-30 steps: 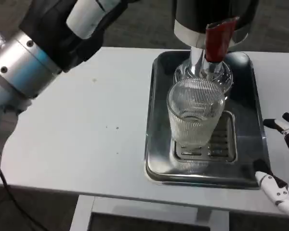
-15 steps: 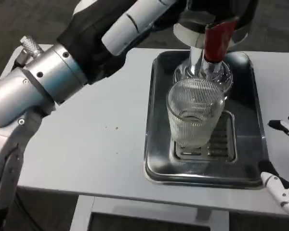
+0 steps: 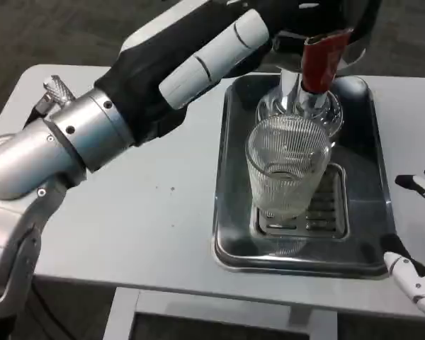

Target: Grasp the cup under the faucet to collect the drink, then remove the cup.

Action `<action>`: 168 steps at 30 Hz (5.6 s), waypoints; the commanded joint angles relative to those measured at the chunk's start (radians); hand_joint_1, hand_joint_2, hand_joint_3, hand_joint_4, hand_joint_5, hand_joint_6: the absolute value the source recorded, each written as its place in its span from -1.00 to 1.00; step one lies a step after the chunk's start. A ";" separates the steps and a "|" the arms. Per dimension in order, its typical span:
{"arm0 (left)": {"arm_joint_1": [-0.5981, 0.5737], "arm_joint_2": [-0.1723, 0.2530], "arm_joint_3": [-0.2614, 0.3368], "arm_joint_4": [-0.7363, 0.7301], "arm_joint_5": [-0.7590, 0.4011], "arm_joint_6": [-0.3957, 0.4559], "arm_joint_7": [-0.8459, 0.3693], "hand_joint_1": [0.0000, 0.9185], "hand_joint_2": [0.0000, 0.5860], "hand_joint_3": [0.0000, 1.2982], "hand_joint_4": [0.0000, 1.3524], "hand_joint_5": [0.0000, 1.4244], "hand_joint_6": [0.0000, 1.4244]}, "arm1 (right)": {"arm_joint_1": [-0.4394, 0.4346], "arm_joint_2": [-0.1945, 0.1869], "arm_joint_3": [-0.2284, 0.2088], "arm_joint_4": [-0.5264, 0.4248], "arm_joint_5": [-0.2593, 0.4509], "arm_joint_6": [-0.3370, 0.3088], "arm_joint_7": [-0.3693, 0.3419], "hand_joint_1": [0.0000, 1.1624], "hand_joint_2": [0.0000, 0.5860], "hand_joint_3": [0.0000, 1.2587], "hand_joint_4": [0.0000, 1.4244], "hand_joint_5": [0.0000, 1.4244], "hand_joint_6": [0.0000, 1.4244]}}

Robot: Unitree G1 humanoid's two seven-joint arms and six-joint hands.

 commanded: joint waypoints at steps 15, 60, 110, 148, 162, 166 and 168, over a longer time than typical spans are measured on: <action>0.007 0.038 -0.072 0.044 0.135 -0.128 -0.069 -1.00 -0.49 -0.74 -0.82 -0.64 -0.68 | 0.014 -0.003 0.026 -0.016 -0.015 0.012 -0.002 -0.28 0.59 -0.79 -1.00 -1.00 -0.84; -0.034 0.094 -0.206 0.000 0.426 -0.353 -0.113 -1.00 -0.49 -0.76 -0.84 -0.69 -0.73 | 0.013 -0.032 0.024 -0.016 0.015 0.067 -0.004 -0.31 0.62 -0.79 -1.00 -1.00 -0.84; -0.016 0.127 -0.221 -0.045 0.492 -0.365 -0.127 -1.00 -0.50 -0.78 -0.89 -0.75 -0.77 | 0.022 -0.031 -0.043 0.031 0.397 0.044 -0.151 -0.12 -0.01 -0.99 -0.91 -0.74 -0.62; -0.010 0.150 -0.215 -0.073 0.487 -0.349 -0.135 -1.00 -0.52 -0.80 -0.89 -0.76 -0.78 | -0.109 -0.058 0.143 0.194 0.466 0.058 -0.354 -0.04 -0.12 -0.99 -0.94 -0.79 -0.64; 0.002 0.162 -0.210 -0.100 0.482 -0.331 -0.137 -1.00 -0.58 -0.80 -0.89 -0.76 -0.78 | -0.158 -0.062 0.165 0.225 0.476 0.084 -0.368 -0.04 -0.12 -0.98 -0.94 -0.79 -0.65; 0.004 0.165 -0.208 -0.101 0.480 -0.328 -0.137 -1.00 -0.59 -0.80 -0.89 -0.76 -0.78 | -0.165 -0.061 0.172 0.238 0.474 0.084 -0.374 -0.04 -0.12 -0.98 -0.94 -0.79 -0.66; 0.004 0.166 -0.208 -0.103 0.481 -0.328 -0.136 -1.00 -0.59 -0.80 -0.89 -0.76 -0.78 | -0.169 -0.061 0.174 0.244 0.475 0.083 -0.378 -0.04 -0.12 -0.98 -0.94 -0.79 -0.66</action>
